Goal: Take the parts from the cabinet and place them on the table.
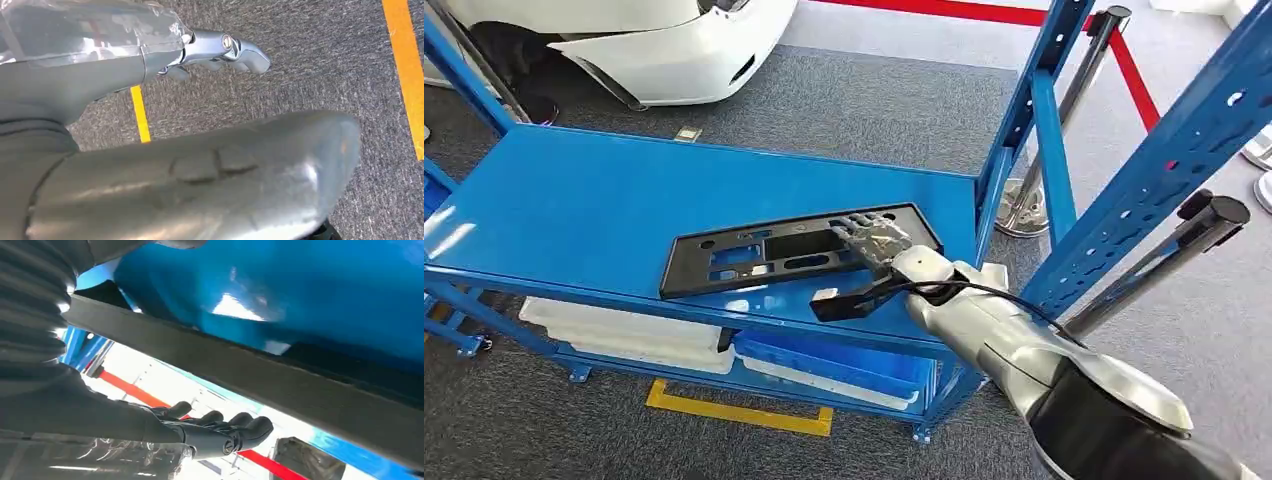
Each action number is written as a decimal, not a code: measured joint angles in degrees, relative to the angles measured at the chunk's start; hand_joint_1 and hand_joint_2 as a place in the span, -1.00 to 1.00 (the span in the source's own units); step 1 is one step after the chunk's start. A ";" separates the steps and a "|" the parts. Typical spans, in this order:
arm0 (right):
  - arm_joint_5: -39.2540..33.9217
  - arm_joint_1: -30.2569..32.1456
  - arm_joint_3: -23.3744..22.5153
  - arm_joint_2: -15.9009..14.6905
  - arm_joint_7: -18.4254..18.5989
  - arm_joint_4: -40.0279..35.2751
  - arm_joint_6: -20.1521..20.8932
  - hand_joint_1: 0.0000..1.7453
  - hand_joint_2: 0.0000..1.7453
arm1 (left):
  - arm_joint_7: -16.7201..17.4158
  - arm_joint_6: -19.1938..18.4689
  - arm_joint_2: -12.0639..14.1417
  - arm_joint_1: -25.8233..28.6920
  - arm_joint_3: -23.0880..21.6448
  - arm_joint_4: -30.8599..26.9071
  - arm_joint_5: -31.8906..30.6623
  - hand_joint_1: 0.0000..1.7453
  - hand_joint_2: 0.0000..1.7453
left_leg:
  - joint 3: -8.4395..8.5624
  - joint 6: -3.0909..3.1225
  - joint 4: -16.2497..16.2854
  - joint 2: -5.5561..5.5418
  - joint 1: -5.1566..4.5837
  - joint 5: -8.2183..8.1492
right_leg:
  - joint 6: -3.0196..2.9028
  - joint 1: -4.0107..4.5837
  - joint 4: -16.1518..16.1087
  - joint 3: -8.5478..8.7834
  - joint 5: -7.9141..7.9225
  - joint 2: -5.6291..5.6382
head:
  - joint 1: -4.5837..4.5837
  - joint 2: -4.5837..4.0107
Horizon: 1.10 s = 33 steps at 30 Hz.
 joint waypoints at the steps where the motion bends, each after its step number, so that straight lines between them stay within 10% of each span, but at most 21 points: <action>1: 0.02 0.02 0.00 -0.13 0.00 0.00 0.00 -0.92 1.00 | 0.00 0.00 0.02 -0.01 0.00 0.02 -0.07 -1.00 -1.00 | 0.05 0.00 0.00 0.00 0.00 0.00 | 0.00 0.00 0.00 0.04 0.00 0.00 | -0.02 -0.02; 5: 0.02 0.09 0.00 -0.48 0.00 0.00 0.00 -0.92 1.00 | 0.00 0.00 0.00 -0.04 0.00 0.02 -0.13 -1.00 -1.00 | 0.20 0.00 -0.01 0.01 0.00 0.00 | 0.02 0.00 -0.01 0.18 -0.01 0.00 | -0.02 0.00; 6: 0.02 0.10 0.00 -0.59 0.00 0.00 0.00 1.00 1.00 | 0.00 0.00 0.00 -0.05 0.00 0.02 -0.13 -1.00 -1.00 | 0.20 0.00 -0.01 0.01 0.00 0.00 | 0.02 0.00 -0.01 0.19 -0.02 0.00 | 0.00 -0.02; 33: 1.70 1.31 0.00 -3.15 0.17 -0.46 -0.50 1.00 1.00 | 0.04 2.58 -0.11 -1.17 0.00 0.00 -0.37 -1.00 -1.00 | 0.50 0.02 -0.02 -0.04 -0.02 -0.02 | 0.05 -0.06 -0.04 0.52 -0.11 -0.04 | -0.07 0.00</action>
